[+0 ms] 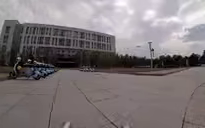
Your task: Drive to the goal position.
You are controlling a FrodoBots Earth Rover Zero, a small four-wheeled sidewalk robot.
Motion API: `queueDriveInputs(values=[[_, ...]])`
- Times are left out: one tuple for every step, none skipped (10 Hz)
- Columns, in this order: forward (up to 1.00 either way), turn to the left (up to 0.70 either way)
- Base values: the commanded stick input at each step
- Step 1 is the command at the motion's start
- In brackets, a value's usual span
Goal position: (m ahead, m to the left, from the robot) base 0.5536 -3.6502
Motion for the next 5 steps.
queueDriveInputs(values=[[0.7, 0.0], [0.7, 0.0], [0.7, 0.0], [0.7, 0.0], [0.7, 0.0]])
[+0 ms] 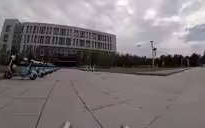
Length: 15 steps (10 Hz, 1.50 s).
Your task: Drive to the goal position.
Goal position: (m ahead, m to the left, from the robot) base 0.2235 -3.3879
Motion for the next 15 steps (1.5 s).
queueDriveInputs(values=[[0.7, 0.0], [0.7, 0.0], [0.7, 0.12], [0.7, 0.3], [0.7, 0.2], [0.7, 0.01], [0.7, 0.0], [0.7, 0.0], [0.7, 0.0], [0.7, 0.0], [0.7, 0.0], [0.7, 0.0], [0.7, 0.0], [0.7, 0.0], [0.7, 0.0]])
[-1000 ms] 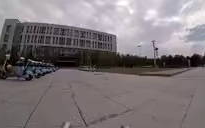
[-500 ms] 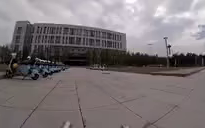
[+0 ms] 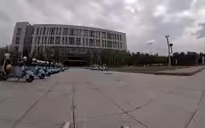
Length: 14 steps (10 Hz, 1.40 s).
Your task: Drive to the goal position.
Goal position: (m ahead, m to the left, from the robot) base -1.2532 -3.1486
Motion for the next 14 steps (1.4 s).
queueDriveInputs(values=[[0.7, 0.0], [0.7, 0.0], [0.7, 0.0], [0.7, 0.0], [0.7, 0.0], [0.7, 0.0], [0.7, 0.01], [0.7, 0.03], [0.7, 0.22], [0.7, 0.18], [0.7, 0.03], [0.7, 0.01], [0.7, 0.0], [0.7, 0.0]])
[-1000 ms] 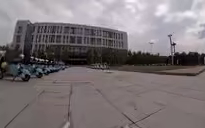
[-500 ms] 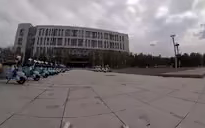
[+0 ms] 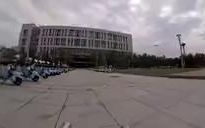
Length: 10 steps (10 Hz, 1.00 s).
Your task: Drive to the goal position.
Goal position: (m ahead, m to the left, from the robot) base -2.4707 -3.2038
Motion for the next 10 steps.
queueDriveInputs(values=[[0.7, 0.0], [0.7, 0.0], [0.7, 0.0], [0.7, 0.0], [0.7, 0.0], [0.7, 0.0], [0.7, 0.0], [0.7, 0.0], [0.7, 0.0], [0.7, 0.0]])
